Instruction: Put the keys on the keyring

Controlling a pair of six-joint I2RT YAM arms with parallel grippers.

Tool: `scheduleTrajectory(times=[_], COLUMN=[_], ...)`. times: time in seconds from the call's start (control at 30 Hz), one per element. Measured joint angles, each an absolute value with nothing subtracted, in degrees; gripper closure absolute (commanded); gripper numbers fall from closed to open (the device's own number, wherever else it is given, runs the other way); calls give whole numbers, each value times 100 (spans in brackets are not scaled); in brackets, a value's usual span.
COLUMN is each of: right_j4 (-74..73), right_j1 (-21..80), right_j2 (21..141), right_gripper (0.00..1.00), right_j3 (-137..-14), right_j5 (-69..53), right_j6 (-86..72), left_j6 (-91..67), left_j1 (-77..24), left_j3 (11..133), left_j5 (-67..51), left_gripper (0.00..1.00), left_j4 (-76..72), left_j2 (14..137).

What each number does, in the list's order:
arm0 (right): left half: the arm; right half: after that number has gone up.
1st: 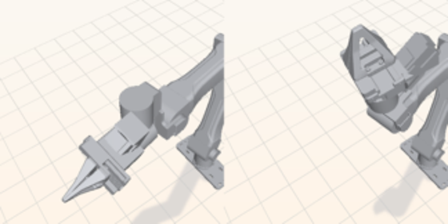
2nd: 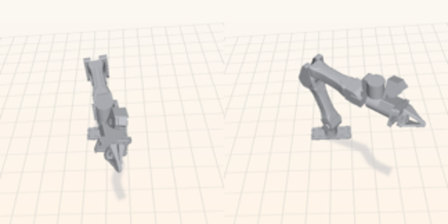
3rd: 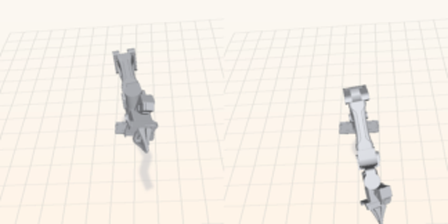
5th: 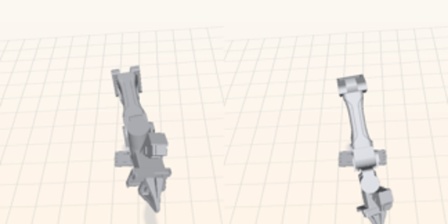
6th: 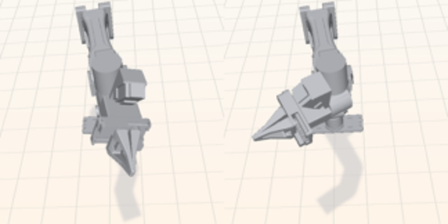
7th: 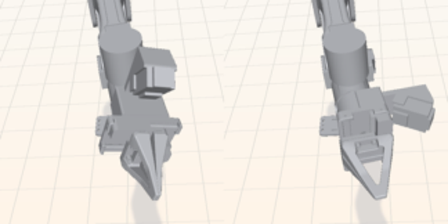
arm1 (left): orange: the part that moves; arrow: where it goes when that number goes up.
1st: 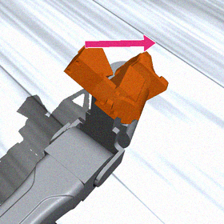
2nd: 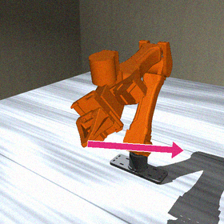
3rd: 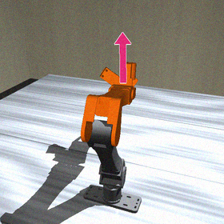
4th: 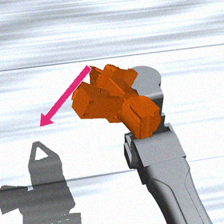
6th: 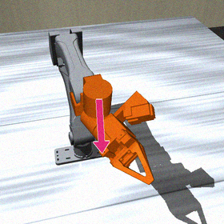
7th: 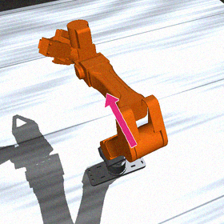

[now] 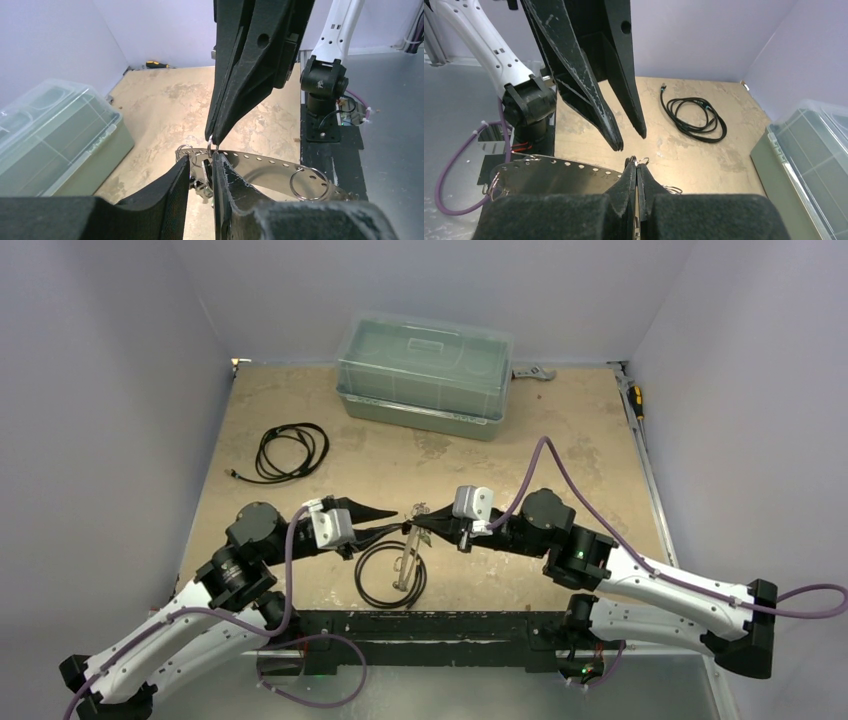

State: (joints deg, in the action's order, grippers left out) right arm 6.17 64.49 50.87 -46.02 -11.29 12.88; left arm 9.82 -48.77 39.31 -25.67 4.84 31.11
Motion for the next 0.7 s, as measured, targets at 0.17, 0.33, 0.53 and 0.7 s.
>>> scheduleTrajectory(times=[0.17, 0.33, 0.53, 0.7], right_j4=[720, 797, 777, 781], right_j1=[6449, 6449, 6447, 6445], right_j2=[4969, 4939, 4947, 4941], right_gripper=[100, 100, 100, 100], right_j3=[-4530, -4528, -4528, -4497], right_j5=[-1149, -1151, -1149, -1144], right_j6=[1295, 1308, 1315, 1319], left_j6=[508, 327, 207, 204], left_j1=[-4880, -4877, -4877, -4877], left_j3=[3758, 3758, 3712, 3682], left_j5=[-2571, -2689, -2794, -2814], left_gripper=[80, 80, 83, 90], left_j4=[43, -252, -467, -506], left_j2=[3214, 3450, 3601, 3647])
